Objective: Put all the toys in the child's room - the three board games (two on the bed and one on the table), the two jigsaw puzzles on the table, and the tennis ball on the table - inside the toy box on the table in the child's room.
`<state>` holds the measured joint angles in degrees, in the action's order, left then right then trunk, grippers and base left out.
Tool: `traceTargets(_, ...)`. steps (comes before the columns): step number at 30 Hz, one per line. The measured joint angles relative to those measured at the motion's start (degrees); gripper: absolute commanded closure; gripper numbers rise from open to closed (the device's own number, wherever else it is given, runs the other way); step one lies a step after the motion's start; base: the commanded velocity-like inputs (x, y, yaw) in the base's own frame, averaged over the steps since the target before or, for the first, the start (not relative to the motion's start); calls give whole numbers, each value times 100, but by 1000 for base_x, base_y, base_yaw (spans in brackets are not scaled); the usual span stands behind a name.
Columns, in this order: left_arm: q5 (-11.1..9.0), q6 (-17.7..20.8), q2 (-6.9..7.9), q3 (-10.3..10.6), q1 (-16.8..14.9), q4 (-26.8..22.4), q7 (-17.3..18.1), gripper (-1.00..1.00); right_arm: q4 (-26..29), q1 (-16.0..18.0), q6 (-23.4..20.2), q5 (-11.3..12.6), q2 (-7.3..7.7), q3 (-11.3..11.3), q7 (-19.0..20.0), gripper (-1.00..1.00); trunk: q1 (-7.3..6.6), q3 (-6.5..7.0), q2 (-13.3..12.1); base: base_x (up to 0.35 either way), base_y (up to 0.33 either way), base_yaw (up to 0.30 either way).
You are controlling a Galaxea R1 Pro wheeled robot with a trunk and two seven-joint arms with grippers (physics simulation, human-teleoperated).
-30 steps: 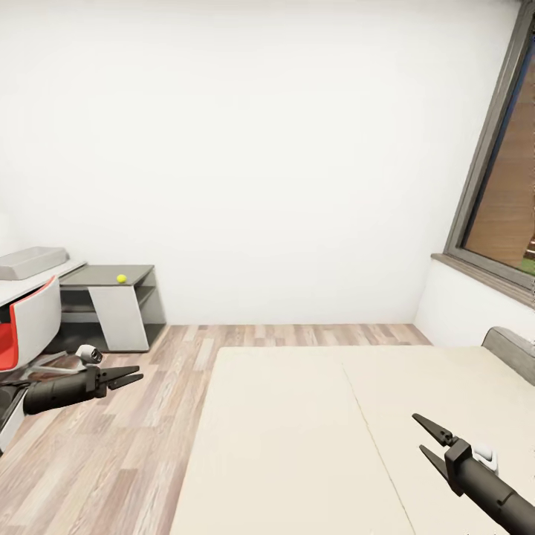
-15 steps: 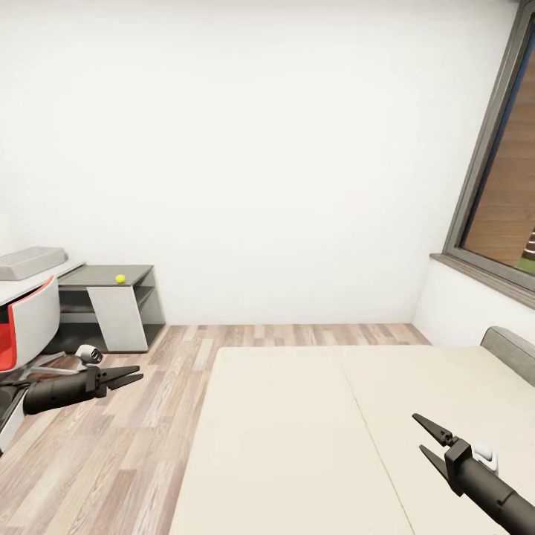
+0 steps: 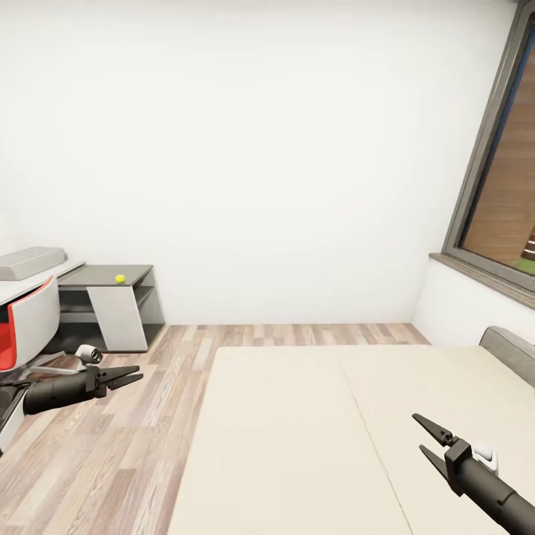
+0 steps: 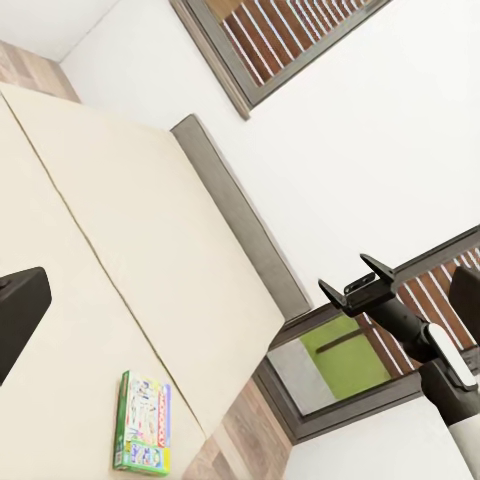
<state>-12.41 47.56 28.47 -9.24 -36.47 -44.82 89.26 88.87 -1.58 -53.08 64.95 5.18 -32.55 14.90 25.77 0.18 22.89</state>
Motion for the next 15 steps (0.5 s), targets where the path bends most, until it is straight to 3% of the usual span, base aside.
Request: traceTargets(15,2,0,-5,0,0,-1,0,-100,-1,0,0,0,0,0,0,-100,-1,0,0,-15,-20,0)
